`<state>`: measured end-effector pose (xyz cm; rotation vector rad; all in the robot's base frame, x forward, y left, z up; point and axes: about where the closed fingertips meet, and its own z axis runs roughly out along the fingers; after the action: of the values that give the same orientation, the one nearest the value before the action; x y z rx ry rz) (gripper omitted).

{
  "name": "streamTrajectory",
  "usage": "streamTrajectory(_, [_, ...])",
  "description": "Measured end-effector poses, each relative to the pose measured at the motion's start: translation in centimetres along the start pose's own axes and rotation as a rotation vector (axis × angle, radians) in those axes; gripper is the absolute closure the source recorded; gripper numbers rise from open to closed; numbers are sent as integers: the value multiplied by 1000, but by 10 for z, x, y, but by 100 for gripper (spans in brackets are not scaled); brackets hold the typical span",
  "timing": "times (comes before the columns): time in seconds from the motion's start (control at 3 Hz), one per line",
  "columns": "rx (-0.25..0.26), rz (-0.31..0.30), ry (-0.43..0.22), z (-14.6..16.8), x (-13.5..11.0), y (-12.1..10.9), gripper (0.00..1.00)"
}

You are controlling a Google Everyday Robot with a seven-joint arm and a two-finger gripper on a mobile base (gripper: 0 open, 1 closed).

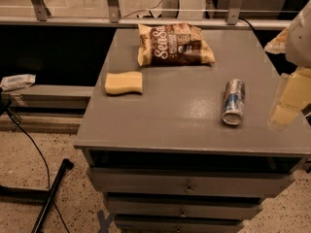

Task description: Move redbull can near sponge

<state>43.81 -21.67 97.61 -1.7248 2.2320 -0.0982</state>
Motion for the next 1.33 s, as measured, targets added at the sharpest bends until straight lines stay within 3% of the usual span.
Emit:
streamTrajectory(0.33, [3, 2, -3, -1, 0, -1, 0])
streamTrajectory(0.67, [6, 62, -6, 8, -2, -12, 0])
streamTrajectory(1.0, [11, 243, 0, 46, -5, -51, 0])
streamTrajectory(1.33, [34, 390, 54, 79, -7, -80, 0])
